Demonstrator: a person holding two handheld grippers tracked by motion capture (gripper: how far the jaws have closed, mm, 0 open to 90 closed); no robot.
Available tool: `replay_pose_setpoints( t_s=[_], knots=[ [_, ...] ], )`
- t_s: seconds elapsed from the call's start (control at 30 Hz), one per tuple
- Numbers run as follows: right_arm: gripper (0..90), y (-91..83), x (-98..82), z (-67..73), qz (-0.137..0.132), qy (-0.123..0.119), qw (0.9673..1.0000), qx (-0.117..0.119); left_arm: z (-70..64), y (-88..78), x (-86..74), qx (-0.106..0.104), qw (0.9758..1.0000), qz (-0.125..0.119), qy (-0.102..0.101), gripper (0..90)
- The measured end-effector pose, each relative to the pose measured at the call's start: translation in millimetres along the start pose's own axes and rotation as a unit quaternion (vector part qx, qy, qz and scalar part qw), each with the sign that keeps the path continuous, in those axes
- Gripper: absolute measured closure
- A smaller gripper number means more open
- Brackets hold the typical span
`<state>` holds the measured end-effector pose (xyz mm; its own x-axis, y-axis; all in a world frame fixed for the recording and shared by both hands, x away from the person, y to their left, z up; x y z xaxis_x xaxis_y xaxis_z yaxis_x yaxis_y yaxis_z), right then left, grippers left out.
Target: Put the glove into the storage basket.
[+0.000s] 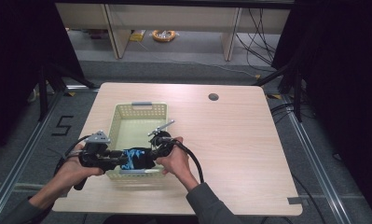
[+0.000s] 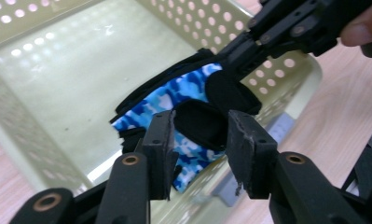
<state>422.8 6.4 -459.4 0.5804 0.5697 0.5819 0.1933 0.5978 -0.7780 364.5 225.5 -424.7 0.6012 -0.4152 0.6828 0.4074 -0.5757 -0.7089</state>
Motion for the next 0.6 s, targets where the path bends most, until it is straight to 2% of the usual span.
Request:
replay_pose_setpoints(
  t_s=[0.07, 0.1, 0.17, 0.2, 0.27, 0.33, 0.4, 0.47, 0.5, 0.53, 0.57, 0.6],
  knots=[
    [84.6, -0.3, 0.3, 1.0, 0.008, -0.005, 0.9999, -0.013, -5.2, 0.4, 1.1, 0.002, 1.0, -0.004, -0.001, 58.3],
    [84.1, -0.7, 0.4, 1.3, 0.009, -0.007, 0.9998, -0.017, -6.8, 0.4, 1.8, -0.005, 1.0, -0.003, 0.002, 57.7],
    [80.5, -1.6, 1.3, 2.5, 0.013, -0.01, 0.9997, -0.018, -11.0, 0.1, 2.9, -0.006, 0.9999, -0.004, 0.008, 56.7],
    [78.5, -2.5, 2.0, 3.0, 0.017, -0.013, 0.9994, -0.025, -14.0, 0.7, 3.2, -0.008, 0.9999, -0.006, 0.003, 55.8],
    [75.7, -4.6, 4.1, 4.5, 0.025, -0.029, 0.9983, -0.043, -16.9, 0.3, 3.9, -0.01, 0.9999, -0.003, 0.007, 54.4],
    [74.7, -8.9, 7.3, 6.2, 0.022, -0.048, 0.9969, -0.058, -18.7, -0.6, 4.6, -0.013, 0.9998, -0.003, 0.015, 53.8],
    [72.2, -13.7, 9.6, 9.0, 0.016, -0.045, 0.9972, -0.058, -21.9, -0.8, 4.5, -0.013, 0.9998, -0.009, 0.011, 53.0],
    [71.7, -18.5, 12.0, 8.3, 0.007, -0.06, 0.9962, -0.062, -24.8, -1.6, 4.9, -0.013, 0.9997, -0.011, 0.015, 51.7],
    [71.2, -20.8, 12.2, 9.7, 0.005, -0.054, 0.9965, -0.064, -26.2, -2.1, 5.1, -0.016, 0.9997, -0.01, 0.016, 51.0],
    [70.2, -22.8, 12.6, 9.2, 0.003, -0.059, 0.9962, -0.063, -28.7, -1.9, 5.2, -0.017, 0.9997, -0.016, 0.01, 49.9],
    [69.2, -25.1, 12.9, 9.1, -0.001, -0.06, 0.9961, -0.064, -29.0, -2.8, 5.6, -0.016, 0.9997, -0.013, 0.015, 47.8],
    [69.2, -26.3, 12.7, 9.4, -0.003, -0.057, 0.9962, -0.065, -31.4, -1.8, 5.5, -0.014, 0.9997, -0.018, 0.002, 45.8]
  ],
)
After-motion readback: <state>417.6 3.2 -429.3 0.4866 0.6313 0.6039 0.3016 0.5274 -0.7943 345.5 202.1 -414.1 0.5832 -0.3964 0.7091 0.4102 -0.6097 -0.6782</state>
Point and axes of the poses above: each handheld gripper's, and its own axes: y roughly forward along the jaws, x roughly out of its top, z roughly to its left, the point moved 1 cm from there along y, roughly forward along the jaws, and after that the axes turned 3 degrees about -y, right-handed, at the moved point
